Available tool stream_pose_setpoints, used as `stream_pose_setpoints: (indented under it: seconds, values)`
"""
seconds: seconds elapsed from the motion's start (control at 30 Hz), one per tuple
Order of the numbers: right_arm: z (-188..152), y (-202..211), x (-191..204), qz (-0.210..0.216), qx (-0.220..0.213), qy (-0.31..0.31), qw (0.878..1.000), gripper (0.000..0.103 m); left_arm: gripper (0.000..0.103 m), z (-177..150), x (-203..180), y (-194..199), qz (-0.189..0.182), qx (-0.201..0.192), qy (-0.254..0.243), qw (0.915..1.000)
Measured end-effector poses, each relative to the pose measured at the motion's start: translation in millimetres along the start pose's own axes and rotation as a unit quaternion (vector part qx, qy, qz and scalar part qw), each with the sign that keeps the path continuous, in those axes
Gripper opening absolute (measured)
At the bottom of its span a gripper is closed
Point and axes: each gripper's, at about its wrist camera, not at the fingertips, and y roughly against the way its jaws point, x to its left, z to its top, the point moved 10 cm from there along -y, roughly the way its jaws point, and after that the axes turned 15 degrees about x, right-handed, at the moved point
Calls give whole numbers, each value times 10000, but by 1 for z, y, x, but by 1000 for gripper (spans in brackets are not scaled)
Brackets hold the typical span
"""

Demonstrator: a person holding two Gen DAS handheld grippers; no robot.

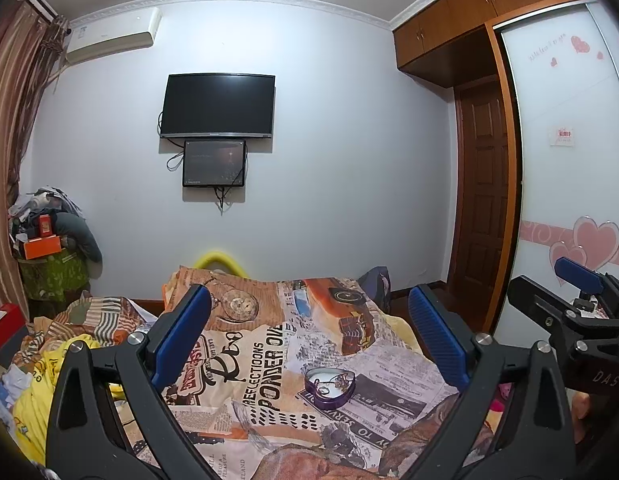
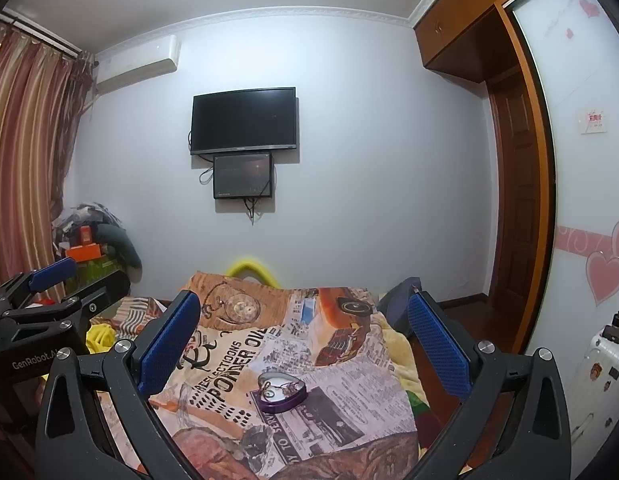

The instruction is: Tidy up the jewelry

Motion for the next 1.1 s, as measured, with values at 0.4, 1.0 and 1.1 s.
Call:
stream_pose_setpoints:
  seconds: [0.4,1.0,1.1]
  values:
    - [0,2,0,-11,62,1,10000,103,100,-2,-5,-3,10,55,-81,10000]
    - [-1,4,-2,-27,97,7,9999,103,100,-1,-5,-4,-10,73,-83,9999]
    - [-1,3,-2,-27,106,2,9999,103,100,-1,-4,-5,-27,85,-69,9999]
